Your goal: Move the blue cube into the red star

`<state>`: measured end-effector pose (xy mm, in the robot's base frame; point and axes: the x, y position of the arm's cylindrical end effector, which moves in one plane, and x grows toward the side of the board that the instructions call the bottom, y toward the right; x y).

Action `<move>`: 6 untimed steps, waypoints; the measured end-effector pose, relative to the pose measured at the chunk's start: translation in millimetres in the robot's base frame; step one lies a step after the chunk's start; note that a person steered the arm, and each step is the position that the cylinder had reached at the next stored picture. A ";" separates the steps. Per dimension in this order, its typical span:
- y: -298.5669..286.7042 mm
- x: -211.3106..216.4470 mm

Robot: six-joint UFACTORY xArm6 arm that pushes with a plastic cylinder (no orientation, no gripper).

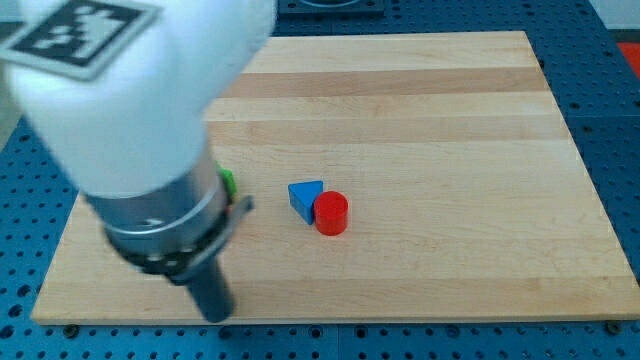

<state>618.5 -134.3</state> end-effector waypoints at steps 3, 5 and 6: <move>-116.4 -45.6; -61.1 -52.4; -30.9 -52.4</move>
